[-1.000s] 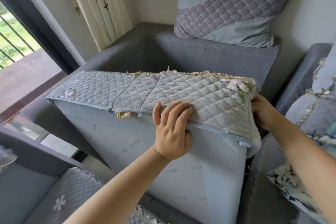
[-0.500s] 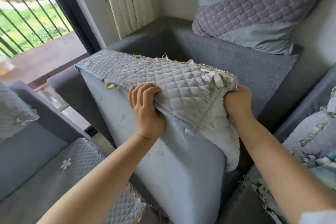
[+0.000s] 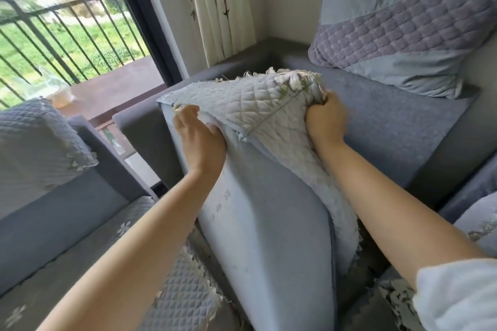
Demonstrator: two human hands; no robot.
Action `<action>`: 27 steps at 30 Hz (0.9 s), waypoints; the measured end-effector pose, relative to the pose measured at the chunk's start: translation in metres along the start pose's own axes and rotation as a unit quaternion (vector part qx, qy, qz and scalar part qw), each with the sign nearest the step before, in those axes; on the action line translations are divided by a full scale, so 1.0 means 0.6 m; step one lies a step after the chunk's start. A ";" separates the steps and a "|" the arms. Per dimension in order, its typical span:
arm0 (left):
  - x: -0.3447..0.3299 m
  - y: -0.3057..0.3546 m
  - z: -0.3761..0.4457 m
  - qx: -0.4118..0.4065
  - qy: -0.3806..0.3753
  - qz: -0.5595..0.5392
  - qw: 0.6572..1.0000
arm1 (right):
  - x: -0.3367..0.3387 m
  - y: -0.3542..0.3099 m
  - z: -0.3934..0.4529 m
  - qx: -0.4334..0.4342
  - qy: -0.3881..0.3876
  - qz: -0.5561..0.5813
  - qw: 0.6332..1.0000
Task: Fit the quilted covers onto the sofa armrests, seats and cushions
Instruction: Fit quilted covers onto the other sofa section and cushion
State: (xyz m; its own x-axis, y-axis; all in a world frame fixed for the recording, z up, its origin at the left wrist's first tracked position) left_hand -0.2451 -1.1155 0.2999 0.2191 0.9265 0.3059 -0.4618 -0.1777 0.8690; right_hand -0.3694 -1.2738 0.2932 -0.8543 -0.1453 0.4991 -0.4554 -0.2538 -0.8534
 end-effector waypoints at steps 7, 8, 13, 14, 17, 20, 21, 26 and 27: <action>-0.001 0.002 -0.102 -0.011 -0.220 0.063 0.973 | 0.003 0.007 -0.004 0.019 -0.017 0.046 0.999; -0.006 0.001 -0.102 0.005 -0.217 0.057 0.975 | 0.009 0.012 -0.009 0.033 -0.054 0.054 0.997; -0.005 -0.006 -0.086 -0.015 -0.219 0.059 0.974 | 0.034 0.114 -0.042 0.007 -0.395 0.127 0.910; -0.004 -0.009 -0.086 -0.023 -0.226 0.065 0.972 | 0.029 0.137 -0.052 -0.019 -0.430 0.106 0.896; 0.011 -0.024 -0.093 -0.024 -0.201 0.048 0.978 | 0.007 0.148 -0.073 -0.034 -0.415 0.027 0.909; 0.031 -0.054 -0.114 0.020 -0.160 -0.022 0.987 | -0.015 0.122 -0.087 -0.044 -0.273 0.002 0.961; 0.039 -0.062 -0.123 0.031 -0.161 -0.041 0.986 | -0.022 0.118 -0.095 -0.038 -0.233 0.002 0.972; 0.092 -0.102 -0.160 0.090 -0.284 0.128 0.946 | -0.042 0.110 -0.125 -0.034 -0.177 0.008 0.984; 0.098 -0.105 -0.158 0.111 -0.336 0.196 0.914 | -0.041 0.106 -0.129 -0.028 -0.175 0.011 0.984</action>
State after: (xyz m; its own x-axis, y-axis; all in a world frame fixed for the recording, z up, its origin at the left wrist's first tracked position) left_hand -0.2847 -1.0184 0.2262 0.5869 0.3771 0.7165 -0.4483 -0.5855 0.6754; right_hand -0.3966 -1.2125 0.2147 -0.7300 -0.4727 0.4936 -0.4593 -0.1956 -0.8665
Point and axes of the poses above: each hand's wrist, its own z-axis towards the middle knuckle, its own x-axis out of the back of the hand, y = z × x, the point moved 3 cm from there along z, towards the middle knuckle, and after that the axes turned 11 degrees about -z, right-handed, at the moved point
